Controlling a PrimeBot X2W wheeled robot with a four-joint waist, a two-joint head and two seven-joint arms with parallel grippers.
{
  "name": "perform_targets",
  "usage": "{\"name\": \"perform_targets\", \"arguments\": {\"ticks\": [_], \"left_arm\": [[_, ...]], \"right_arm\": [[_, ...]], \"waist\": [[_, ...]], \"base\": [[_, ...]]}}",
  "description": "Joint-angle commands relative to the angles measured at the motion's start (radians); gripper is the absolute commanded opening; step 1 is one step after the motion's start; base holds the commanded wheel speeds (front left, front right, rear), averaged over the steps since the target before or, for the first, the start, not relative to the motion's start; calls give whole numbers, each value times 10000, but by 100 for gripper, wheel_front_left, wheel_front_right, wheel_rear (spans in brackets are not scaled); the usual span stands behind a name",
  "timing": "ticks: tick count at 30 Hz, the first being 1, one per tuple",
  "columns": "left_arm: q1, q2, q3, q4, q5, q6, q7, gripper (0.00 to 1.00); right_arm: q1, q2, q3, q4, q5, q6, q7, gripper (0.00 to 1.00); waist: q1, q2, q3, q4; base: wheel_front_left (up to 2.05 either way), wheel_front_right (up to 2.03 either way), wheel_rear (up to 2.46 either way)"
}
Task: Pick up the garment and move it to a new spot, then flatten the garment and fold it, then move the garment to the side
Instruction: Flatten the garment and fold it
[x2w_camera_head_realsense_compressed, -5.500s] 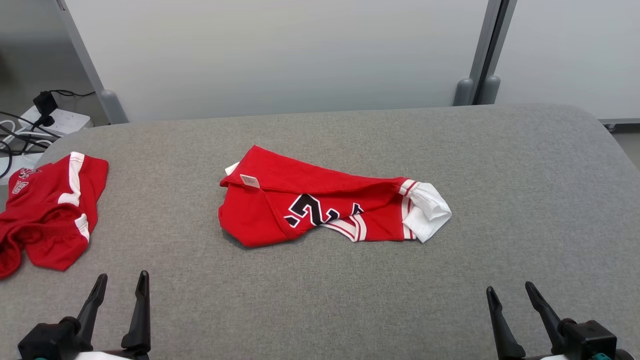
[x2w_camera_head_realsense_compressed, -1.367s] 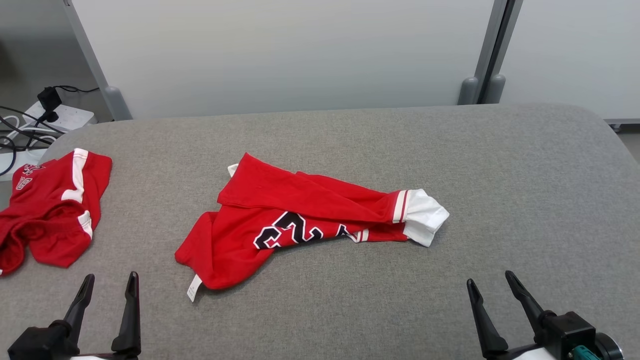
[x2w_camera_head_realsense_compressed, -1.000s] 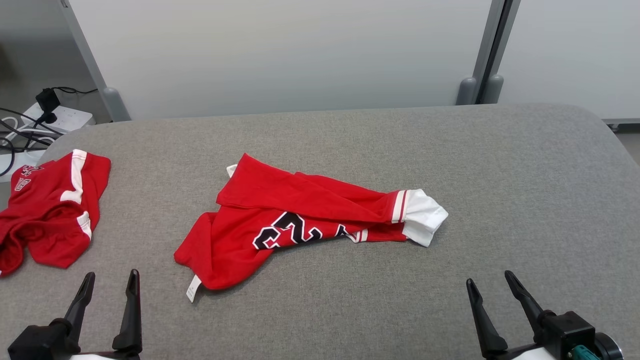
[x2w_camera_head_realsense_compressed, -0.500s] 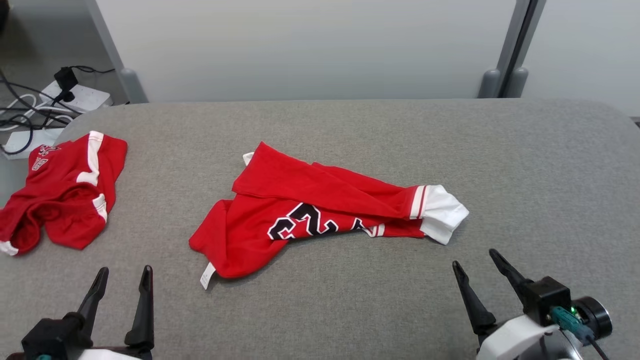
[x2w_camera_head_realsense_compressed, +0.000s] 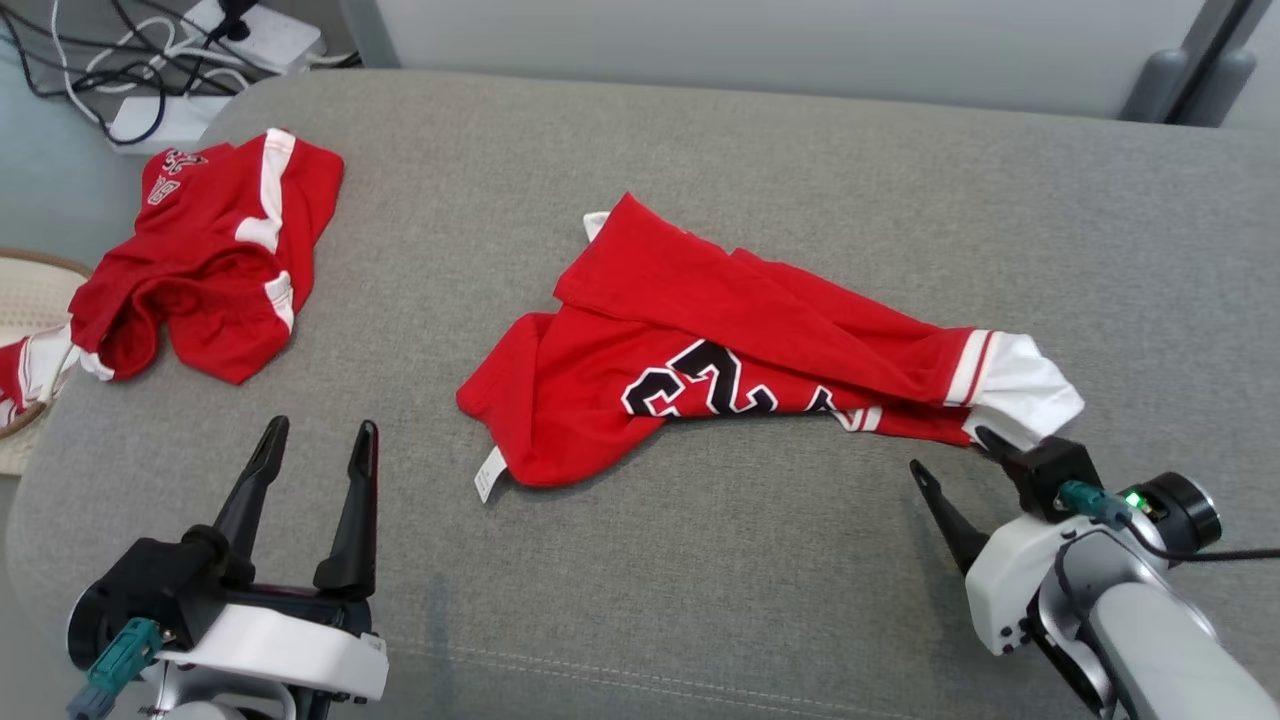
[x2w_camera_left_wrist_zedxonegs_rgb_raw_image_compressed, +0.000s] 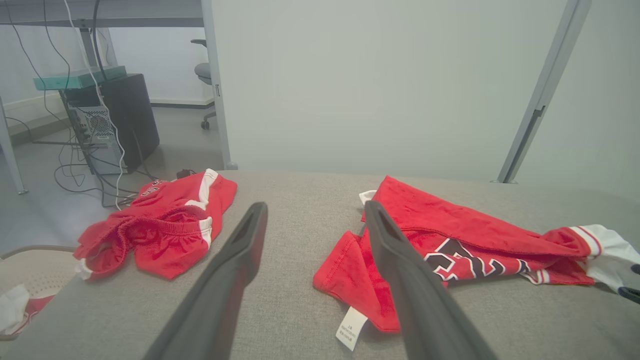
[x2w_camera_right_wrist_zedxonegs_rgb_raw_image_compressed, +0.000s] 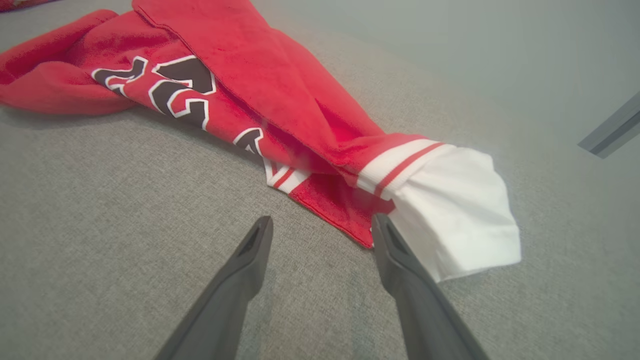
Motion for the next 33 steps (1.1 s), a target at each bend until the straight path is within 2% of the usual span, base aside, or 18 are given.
{"name": "perform_targets", "arguments": {"ticks": [1, 9, 14, 15, 17, 21, 24, 29, 33], "left_arm": [[-689, 180, 363, -90, 111, -87, -120, 100], [-1302, -252, 295, 569, 109, -547, -415, 100], [-1455, -433, 339, 883, 145, -749, -508, 100], [-1462, -455, 365, 931, 152, -779, -521, 100], [-1466, -499, 415, 1011, 168, -833, -541, 100], [-1471, -578, 493, 1129, 222, -935, -566, 100], [-1456, -619, 568, 1173, 264, -995, -577, 100], [-1413, -685, 687, 1212, 319, -1098, -587, 100], [-1374, -714, 786, 1211, 388, -1129, -591, 100]], "right_arm": [[-460, -159, 251, 38, 86, 40, 34, 100], [-1887, -426, 966, 1892, 33, 40, 178, 100], [-2375, -476, 1341, 2721, 13, 40, 277, 100], [-2426, -460, 1433, 2862, 56, 40, 373, 85], [-2551, -483, 1656, 3001, 120, 40, 460, 1], [-2634, -536, 2273, 2798, 1211, 40, 975, 0], [-2770, -1006, 3010, 1886, 2469, 40, 1618, 0], [-3002, -2736, 4414, -884, 5323, 40, 3252, 0], [-3254, -4193, 4808, -3127, 7689, 40, 4455, 0]], "waist": [[0, 0, 514, 473], [0, 0, 1078, 1036], [0, 0, 1124, 1151], [0, 0, 1116, 1145], [0, 0, 1102, 1121], [0, 0, 1042, 1033], [0, 0, 1002, 900], [0, 0, 922, 681], [0, 0, 900, 501]], "base": [[0, 0, 0], [0, 0, 0], [0, 0, 0], [0, 0, 0], [0, 0, 0], [0, 0, 0], [0, 0, 0], [0, 0, 0], [0, 0, 0]]}}
